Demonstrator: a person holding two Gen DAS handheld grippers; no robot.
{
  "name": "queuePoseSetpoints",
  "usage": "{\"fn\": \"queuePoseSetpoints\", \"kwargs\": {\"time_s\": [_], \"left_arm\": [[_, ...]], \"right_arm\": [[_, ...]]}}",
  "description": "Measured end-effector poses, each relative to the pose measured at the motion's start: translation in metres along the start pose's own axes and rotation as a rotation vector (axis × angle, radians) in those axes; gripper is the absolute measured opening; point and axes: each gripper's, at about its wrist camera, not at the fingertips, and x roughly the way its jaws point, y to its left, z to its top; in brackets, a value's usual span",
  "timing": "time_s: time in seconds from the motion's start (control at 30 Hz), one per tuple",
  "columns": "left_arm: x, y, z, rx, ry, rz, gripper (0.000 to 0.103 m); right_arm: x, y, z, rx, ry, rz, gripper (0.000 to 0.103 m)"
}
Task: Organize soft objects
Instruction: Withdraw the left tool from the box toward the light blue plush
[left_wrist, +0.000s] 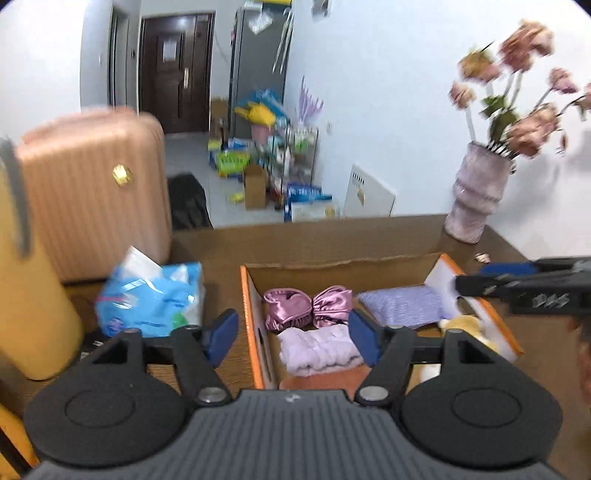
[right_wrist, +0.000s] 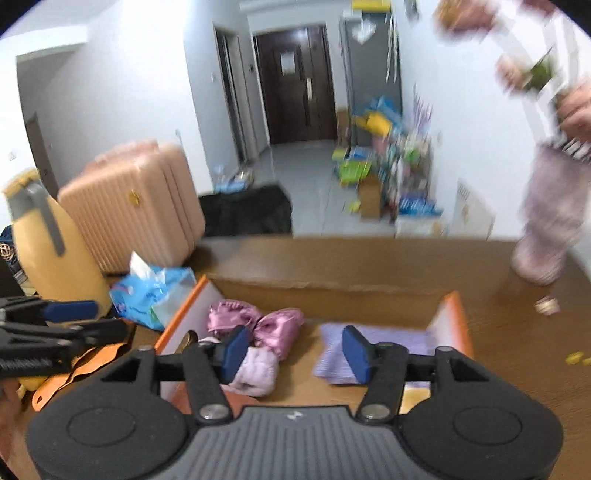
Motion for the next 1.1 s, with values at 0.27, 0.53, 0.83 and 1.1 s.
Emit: {"fn": "queuePoseSetpoints", "kwargs": {"time_s": [0.27,0.53,0.83,1.1], "left_arm": [[-0.109,-0.042,-0.028,0.085,-0.094,-0.020,0.078],[-0.185,-0.068,-0.123,0.067,-0.167,-0.139,0.083],[-0.227,-0.084,-0.261,-0.031,-0.196,-0.180,0.085],[-0.180,-0.086,-0.270,-0.057,-0.101,-0.157,0.083]], "right_arm": [[-0.139,-0.018,-0.037,-0.039,-0.148,-0.028,0.062],[-0.227,-0.015,-0.138,-0.063,-0.281,0.016,0.063],[-0.265,0.014,-0.291,-0.005,-0.280,0.106,0.067],[-0.231,0.009,-0.313,0.074,-0.204,0.075,0.067]]}}
